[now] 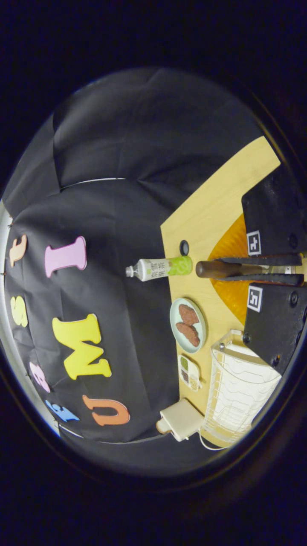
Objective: Take the plate from the dish rack, then take the spoon from the basket and place it into the plate.
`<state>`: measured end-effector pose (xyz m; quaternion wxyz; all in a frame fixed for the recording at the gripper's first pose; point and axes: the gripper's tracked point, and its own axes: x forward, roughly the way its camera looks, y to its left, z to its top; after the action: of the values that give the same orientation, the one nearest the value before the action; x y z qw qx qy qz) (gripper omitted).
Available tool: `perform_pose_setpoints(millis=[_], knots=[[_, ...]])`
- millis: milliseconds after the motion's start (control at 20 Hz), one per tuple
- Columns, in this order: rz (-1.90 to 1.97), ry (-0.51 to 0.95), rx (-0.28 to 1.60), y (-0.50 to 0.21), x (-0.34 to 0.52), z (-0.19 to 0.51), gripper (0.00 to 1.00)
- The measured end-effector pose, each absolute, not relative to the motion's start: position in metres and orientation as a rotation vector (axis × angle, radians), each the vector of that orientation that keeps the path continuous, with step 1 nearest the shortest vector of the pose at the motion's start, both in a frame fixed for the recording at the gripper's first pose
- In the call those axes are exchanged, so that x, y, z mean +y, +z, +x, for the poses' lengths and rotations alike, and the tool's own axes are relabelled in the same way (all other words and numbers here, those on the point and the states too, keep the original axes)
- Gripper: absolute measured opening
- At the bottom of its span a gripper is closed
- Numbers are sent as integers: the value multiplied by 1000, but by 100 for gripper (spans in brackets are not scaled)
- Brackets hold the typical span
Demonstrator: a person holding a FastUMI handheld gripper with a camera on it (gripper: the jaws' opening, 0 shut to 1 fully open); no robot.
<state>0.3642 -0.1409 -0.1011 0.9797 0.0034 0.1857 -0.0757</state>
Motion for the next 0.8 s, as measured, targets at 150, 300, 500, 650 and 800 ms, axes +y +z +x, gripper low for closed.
perform_pose_setpoints(millis=[150, 300, 500, 650, 800], knots=[[-5, -177, 254, -58, -132, 340, 12], [-64, -192, 125, -15, -111, 312, 12], [-106, -153, 25, 19, -61, 258, 12], [-89, -95, 14, 9, -15, 217, 12], [-96, -39, 15, -16, 29, 182, 12]])
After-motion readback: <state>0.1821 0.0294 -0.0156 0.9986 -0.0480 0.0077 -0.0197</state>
